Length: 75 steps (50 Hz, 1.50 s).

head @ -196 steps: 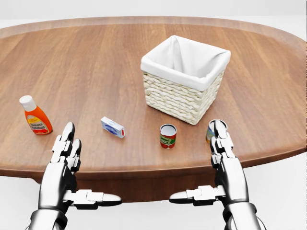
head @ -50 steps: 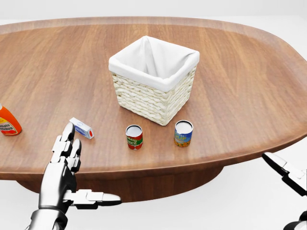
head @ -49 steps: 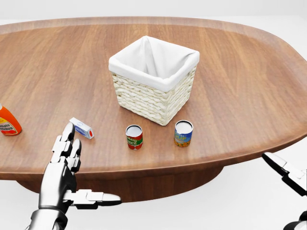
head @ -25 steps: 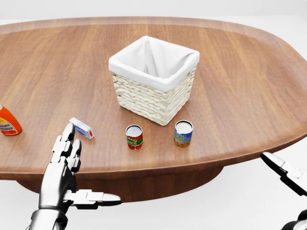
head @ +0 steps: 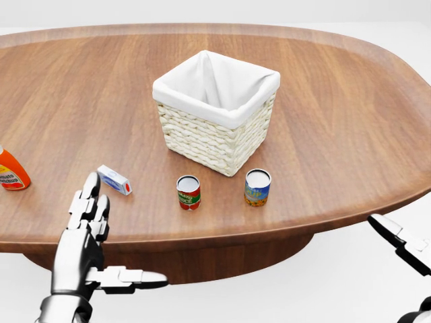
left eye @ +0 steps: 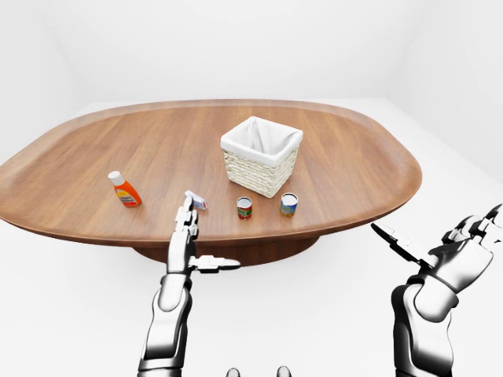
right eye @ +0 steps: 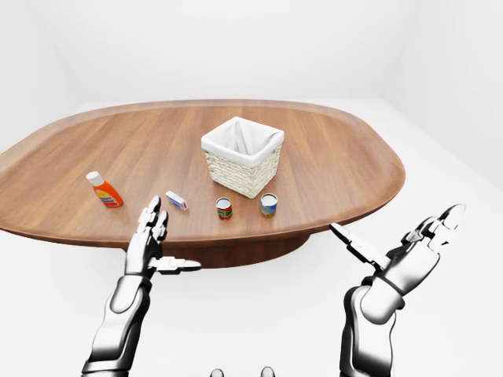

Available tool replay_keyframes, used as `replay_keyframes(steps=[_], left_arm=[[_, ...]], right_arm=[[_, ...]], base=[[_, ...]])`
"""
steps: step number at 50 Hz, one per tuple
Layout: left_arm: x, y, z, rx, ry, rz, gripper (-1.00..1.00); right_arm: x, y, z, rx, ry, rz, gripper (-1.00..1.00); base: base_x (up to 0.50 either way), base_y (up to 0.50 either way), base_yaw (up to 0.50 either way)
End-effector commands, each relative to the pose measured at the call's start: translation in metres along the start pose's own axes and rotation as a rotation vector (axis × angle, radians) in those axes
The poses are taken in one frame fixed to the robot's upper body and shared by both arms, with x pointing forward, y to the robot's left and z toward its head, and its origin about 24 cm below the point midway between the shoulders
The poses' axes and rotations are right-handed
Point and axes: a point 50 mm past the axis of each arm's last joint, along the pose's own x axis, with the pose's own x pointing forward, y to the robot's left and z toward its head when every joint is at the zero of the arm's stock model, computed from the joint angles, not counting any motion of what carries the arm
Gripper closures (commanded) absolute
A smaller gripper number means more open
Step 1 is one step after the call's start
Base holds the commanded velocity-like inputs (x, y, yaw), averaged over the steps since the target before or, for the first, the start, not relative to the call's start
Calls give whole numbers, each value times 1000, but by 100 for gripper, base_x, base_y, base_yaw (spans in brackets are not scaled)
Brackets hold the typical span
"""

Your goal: Pick up the alphabet soup and the cream cheese box, and put them in the basket.

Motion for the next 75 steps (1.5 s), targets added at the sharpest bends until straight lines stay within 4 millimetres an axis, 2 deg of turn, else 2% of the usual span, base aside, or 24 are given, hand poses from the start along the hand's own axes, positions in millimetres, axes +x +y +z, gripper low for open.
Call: replay_keyframes(steps=[1,14,21,23,24,25,31,40,49,62,69,75], left_arm=[[0,4,1,48,-15,49,-100],[-3,10,11,226,-61,183,-100],[-1,15,12,263,-72,247,-100],[3,24,8,300,-11,355,-100],[5,26,9,275,-7,364,-100],[3,27,10,340,-14,366,-100],[1,27,10,447,-1,396,-100],[-2,28,4,498,21,407,-100],[-7,30,11,684,-46,485,-100],[-8,34,11,668,-33,493,-100],[-5,44,9,535,5,511,-100],[-2,44,5,537,17,509,-100]], right_arm=[[0,0,0,0,-1,1,-100],[1,1,-2,-3,-1,1,-100],[0,1,0,-4,-1,2,-100],[0,1,0,-4,-1,2,-100],[0,1,0,-4,-1,3,-100],[0,1,-1,-4,-1,3,-100],[1,1,-2,-3,-2,4,-100],[0,1,0,-4,-3,4,-100],[0,1,-1,-5,-3,2,-100],[0,0,2,26,-6,-2,-100],[-1,0,2,32,-11,-1,-100],[-1,-1,2,31,-11,-3,-100]], base=[[0,0,0],[0,0,0],[0,0,0],[0,0,0],[0,0,0],[0,0,0],[0,0,0],[0,0,0],[0,0,0],[0,0,0],[0,0,0],[0,0,0]])
